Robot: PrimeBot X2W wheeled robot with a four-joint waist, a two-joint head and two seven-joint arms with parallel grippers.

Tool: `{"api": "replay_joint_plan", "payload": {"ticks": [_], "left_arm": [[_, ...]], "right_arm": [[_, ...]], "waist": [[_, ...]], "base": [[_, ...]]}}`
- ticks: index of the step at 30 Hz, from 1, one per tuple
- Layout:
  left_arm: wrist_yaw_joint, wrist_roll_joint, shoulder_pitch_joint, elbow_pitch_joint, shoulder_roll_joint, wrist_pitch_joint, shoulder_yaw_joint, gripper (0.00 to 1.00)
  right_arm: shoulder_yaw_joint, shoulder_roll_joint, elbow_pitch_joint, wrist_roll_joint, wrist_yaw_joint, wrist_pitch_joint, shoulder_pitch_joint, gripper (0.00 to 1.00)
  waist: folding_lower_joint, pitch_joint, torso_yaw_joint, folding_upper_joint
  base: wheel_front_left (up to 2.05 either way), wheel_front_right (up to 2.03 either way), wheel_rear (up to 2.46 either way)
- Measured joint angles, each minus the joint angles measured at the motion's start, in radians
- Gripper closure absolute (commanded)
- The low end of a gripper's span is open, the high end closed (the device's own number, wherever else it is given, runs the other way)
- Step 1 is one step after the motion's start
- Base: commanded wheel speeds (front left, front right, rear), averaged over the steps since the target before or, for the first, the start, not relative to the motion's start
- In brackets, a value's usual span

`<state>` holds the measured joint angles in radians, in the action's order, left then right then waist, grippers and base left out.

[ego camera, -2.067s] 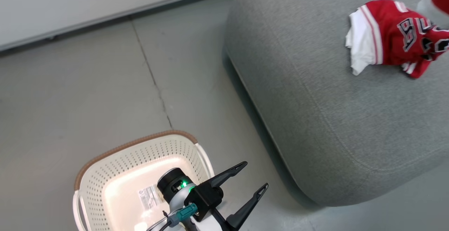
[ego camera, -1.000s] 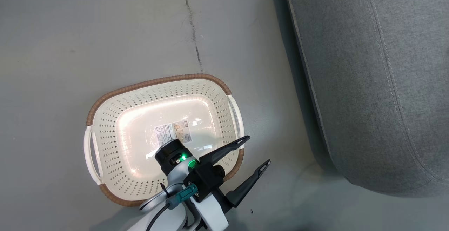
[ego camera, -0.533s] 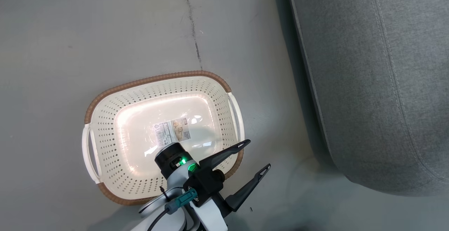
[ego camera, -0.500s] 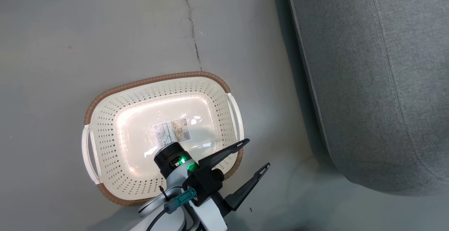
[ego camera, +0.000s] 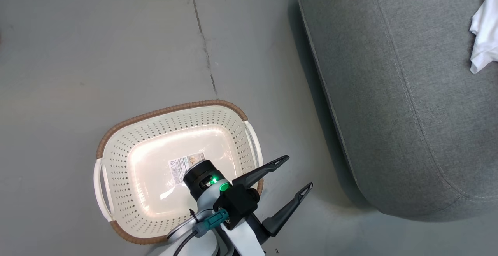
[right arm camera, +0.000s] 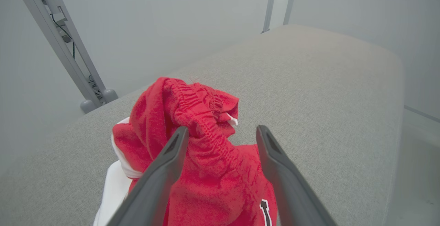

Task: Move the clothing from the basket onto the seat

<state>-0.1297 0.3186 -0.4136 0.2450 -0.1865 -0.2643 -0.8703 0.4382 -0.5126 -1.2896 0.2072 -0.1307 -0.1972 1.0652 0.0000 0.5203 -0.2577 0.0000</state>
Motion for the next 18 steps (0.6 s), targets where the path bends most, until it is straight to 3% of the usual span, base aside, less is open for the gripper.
{"api": "replay_joint_plan", "payload": {"ticks": [12,16,18], "left_arm": [[0.000,0.027,0.051,0.020,0.057,0.000,0.005,0.00],[0.000,0.027,0.069,0.032,0.081,0.000,0.020,0.00],[0.000,0.027,0.088,0.031,0.092,0.000,0.025,0.00]], "right_arm": [[-0.121,-0.012,0.046,-0.059,0.000,-0.043,0.054,0.00],[-0.216,0.001,0.192,-0.031,0.000,-0.060,0.050,0.00],[-0.274,0.004,0.370,0.029,0.000,-0.063,-0.001,0.00]], "waist": [[0.0000,-0.140,-0.009,0.0000],[0.0000,-0.194,-0.005,0.0000],[0.0000,-0.230,-0.001,0.0000]], "base": [[0.00,0.00,0.00],[0.00,0.00,0.00],[0.00,0.00,0.00]]}}
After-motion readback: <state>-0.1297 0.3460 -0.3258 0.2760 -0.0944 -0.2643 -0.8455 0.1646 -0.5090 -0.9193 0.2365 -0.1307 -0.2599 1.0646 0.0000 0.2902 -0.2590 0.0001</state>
